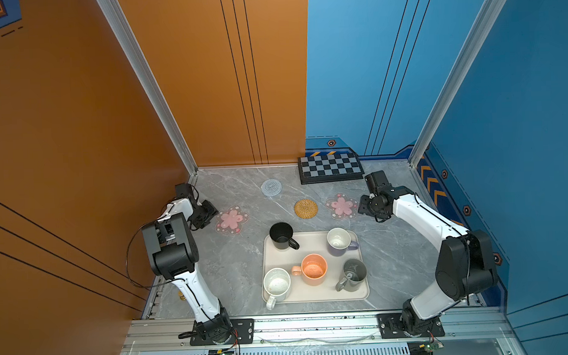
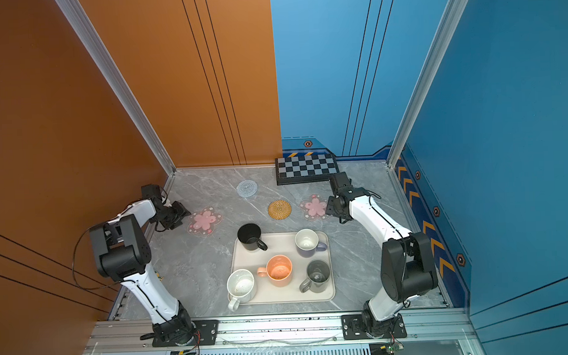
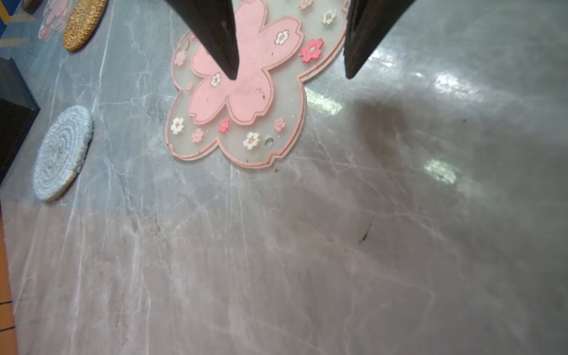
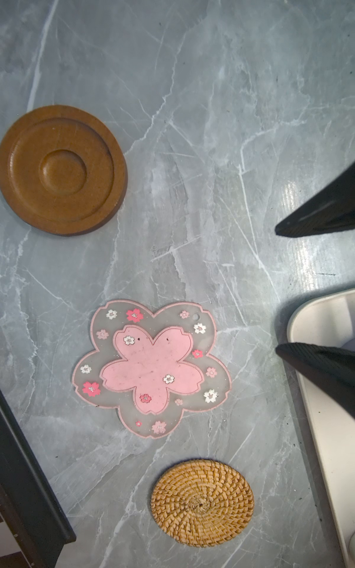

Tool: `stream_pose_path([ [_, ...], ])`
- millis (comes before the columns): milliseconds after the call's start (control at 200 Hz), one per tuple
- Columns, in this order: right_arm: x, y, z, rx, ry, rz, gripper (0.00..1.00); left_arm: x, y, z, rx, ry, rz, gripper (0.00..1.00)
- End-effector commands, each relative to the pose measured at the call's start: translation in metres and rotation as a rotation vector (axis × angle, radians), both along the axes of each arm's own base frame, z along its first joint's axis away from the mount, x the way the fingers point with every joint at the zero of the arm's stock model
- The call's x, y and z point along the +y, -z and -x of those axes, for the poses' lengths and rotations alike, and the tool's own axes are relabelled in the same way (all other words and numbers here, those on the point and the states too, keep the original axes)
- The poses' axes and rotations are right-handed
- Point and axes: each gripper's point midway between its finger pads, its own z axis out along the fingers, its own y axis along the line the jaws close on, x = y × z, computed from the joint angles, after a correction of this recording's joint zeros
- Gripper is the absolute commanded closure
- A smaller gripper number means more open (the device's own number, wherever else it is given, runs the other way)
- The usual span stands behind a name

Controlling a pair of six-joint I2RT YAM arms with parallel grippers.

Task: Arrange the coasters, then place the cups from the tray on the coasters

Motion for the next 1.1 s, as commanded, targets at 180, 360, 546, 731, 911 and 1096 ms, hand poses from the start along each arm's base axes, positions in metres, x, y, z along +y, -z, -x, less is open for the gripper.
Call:
stream_pose_path([
  [180,-0.003,-0.006,0.003,0.001,0.008,0.020,0.42,-0.019,0.022,0.004,0.067,0.056,0.005,0.43],
  [360,-0.004,-0.004,0.004,0.005,0.006,0.027,0.42,-0.035,0.025,0.003,0.077,0.084,0.019,0.43],
  [546,-0.004,-0.001,0.005,0.013,0.002,0.027,0.42,-0.058,0.030,0.000,0.089,0.134,0.022,0.43],
  [731,-0.008,0.001,0.007,0.019,0.006,0.032,0.42,-0.077,0.037,-0.001,0.106,0.168,0.024,0.43],
  [911,-0.011,0.004,0.010,0.028,0.012,0.034,0.42,-0.095,0.047,-0.002,0.128,0.208,0.029,0.44],
  [1096,-0.015,0.006,0.012,0.032,0.020,0.036,0.42,-0.115,0.053,-0.004,0.141,0.245,0.041,0.43],
])
